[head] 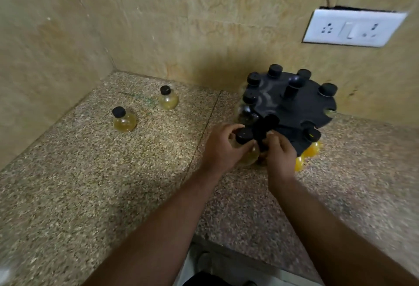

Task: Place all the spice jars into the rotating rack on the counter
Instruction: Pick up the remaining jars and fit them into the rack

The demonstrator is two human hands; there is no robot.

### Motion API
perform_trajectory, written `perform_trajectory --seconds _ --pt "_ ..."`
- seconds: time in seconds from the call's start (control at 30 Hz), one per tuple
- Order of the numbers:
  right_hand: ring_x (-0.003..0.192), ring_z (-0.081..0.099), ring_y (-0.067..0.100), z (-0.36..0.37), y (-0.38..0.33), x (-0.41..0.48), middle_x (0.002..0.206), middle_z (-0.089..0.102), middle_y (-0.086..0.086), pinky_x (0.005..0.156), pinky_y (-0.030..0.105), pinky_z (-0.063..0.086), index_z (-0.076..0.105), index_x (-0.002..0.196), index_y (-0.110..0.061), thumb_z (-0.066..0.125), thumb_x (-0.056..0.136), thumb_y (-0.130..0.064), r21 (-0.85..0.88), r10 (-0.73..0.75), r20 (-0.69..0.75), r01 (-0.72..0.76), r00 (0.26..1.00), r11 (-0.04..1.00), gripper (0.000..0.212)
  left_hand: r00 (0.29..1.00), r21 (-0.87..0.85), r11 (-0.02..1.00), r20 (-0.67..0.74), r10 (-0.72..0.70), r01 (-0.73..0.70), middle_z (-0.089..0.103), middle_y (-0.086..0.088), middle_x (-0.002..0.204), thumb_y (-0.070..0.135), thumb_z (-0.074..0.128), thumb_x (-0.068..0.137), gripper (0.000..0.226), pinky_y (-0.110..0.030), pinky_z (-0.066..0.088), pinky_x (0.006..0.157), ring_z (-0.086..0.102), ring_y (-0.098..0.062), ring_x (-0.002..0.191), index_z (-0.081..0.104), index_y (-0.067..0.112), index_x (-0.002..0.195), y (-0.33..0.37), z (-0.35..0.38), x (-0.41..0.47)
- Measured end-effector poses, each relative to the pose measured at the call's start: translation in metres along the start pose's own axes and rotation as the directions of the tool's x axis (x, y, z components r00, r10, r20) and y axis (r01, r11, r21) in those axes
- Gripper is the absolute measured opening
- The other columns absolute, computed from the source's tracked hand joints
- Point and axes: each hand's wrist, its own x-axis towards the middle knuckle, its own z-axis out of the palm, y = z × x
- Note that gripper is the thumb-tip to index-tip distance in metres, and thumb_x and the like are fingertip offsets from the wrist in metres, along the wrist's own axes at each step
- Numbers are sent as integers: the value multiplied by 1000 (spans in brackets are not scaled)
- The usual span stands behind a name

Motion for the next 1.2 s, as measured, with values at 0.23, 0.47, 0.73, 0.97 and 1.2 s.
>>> perform_trajectory --seconds 0.23,0.47,0.73,0.97,1.2 --pt "57 50 12 -32 -39 11 80 71 -5 57 31 40 70 100 -18 60 97 -43 405 306 132 -333 943 852 26 992 -67 998 127 10 -1 61 5 117 40 86 74 51 -23 51 93 59 -9 109 68 22 118 34 17 27" --pt "67 57 14 -42 -68 22 74 70 -2 60 27 43 69 110 -15 57 96 -41 412 384 278 -470 881 780 32 972 -16 1000 236 22 -18 55 0 117 37 86 76 53 -22 46 90 54 -12 110 67 19 122 44 19 58" --pt "42 43 10 -40 -57 46 73 58 4 35 22 32 63 98 -12 62 99 -26 232 356 143 -381 923 895 13 960 44 987 243 141 -156 54 -1 116 47 78 80 54 -34 52 91 55 -17 108 62 20 124 40 39 66" --pt "40 33 10 -40 -53 55 68 49 5 31 23 26 55 90 -15 57 102 -20 185 255 124 -275 959 943 13 988 69 994 137 76 -86 54 -3 119 53 75 81 57 -40 54 84 56 -20 108 58 20 125 40 58 66" --pt "45 38 13 -24 -47 45 69 53 8 39 25 30 60 92 -13 55 102 -24 180 224 72 -234 972 956 15 996 -71 996 69 59 -55 52 -4 129 48 72 85 54 -39 52 94 52 -18 119 60 17 127 28 61 67"
